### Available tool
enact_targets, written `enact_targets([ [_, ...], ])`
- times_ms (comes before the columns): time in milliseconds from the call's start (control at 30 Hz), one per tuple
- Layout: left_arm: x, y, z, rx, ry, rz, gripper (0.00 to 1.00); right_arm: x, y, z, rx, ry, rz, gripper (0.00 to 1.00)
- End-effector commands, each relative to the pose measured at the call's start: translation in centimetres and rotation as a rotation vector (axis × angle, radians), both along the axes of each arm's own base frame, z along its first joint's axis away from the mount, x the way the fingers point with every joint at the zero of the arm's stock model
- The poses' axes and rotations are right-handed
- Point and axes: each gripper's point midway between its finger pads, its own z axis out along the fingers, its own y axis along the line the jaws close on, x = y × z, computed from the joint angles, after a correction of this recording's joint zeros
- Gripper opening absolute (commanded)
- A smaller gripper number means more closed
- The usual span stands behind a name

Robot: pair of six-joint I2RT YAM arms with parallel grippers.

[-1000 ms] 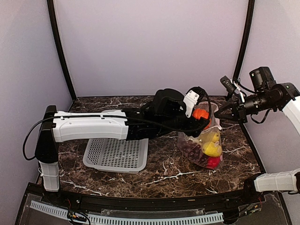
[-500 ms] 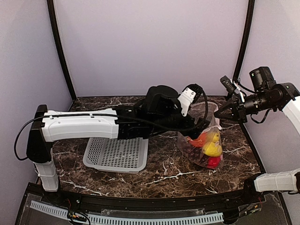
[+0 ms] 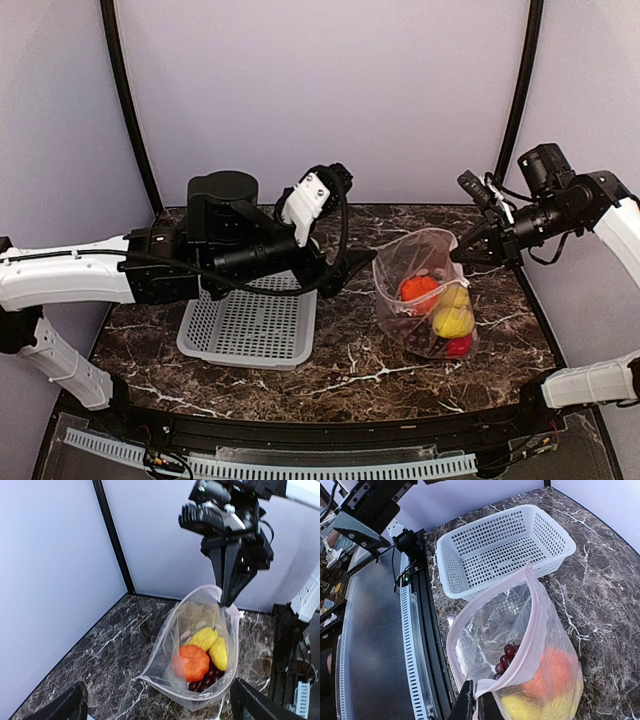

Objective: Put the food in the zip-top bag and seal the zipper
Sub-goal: Place the fake vegetable in the zipper food storage bag, then pass from the right arm to the left

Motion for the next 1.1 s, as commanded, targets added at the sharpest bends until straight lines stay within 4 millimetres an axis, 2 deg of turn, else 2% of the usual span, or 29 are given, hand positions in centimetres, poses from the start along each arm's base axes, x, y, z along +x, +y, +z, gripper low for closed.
enact_targets([
  [0,0.8,0.7,-4.7,0.214,-0.049,0.032,0.99,-1.5,1.0,1.0,-0.002,-0.017,0.085,0.05],
  [167,1.6,-1.5,-5.3,0.283,-0.076,0.011,0.98,-2.8,1.9,0.6,-0.027,0.009,0.159,0.05],
  [267,2.3,-2.8,-6.0,0.319,-0.072,-0.017,0.93,-3.4,2.1,0.8,-0.027,0.013,0.187,0.05],
  [533,6.5,-4.4,-8.1,0.326,0.004,-0.057,0.78,-4.5,1.9,-0.1,-0.054,0.037,0.215,0.05],
  [700,6.6,-6.5,-9.7,0.396,-0.033,-0.158,0.75,-4.7,1.9,-0.6,-0.058,0.042,0.219,0.04],
  [800,5.7,-7.8,-11.3,0.453,-0.012,-0.262,0.72,-4.4,2.0,-0.5,-0.060,0.031,0.215,0.03],
  [867,4.9,-8.2,-12.2,0.470,0.005,-0.316,0.67,-4.4,2.0,-0.5,-0.057,0.029,0.215,0.03],
  [933,4.2,-8.3,-12.5,0.471,0.016,-0.356,0.57,-4.4,2.0,-0.5,-0.054,0.022,0.215,0.02],
  [1000,3.7,-8.2,-12.1,0.461,0.026,-0.376,0.34,-4.4,2.0,-0.6,-0.055,0.015,0.212,0.02],
  [1067,3.2,-7.9,-11.5,0.445,0.032,-0.390,0.26,-4.3,2.0,-0.8,-0.055,0.015,0.213,0.02],
])
